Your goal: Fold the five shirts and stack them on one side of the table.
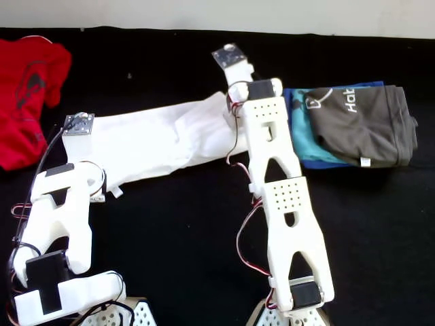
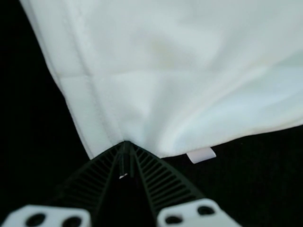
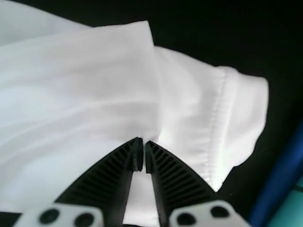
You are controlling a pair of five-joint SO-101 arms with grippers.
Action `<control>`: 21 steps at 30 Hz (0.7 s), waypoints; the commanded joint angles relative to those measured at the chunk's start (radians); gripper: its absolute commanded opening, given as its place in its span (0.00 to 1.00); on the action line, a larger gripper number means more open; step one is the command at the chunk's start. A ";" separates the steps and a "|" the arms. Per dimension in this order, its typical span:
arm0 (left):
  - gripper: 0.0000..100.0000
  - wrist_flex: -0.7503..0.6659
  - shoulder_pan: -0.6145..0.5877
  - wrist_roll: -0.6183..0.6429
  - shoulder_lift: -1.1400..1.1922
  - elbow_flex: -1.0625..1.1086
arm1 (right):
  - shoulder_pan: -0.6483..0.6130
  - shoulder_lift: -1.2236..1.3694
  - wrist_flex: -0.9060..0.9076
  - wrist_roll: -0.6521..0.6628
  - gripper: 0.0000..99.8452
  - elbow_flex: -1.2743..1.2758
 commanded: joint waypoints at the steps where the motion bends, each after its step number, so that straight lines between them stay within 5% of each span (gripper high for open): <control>1: 0.01 -0.012 0.019 0.003 0.010 -0.013 | 0.012 -0.111 -0.013 0.011 0.00 -0.016; 21: 0.01 -0.012 0.019 0.003 0.010 -0.013 | -0.004 -0.119 -0.320 0.009 0.01 -0.004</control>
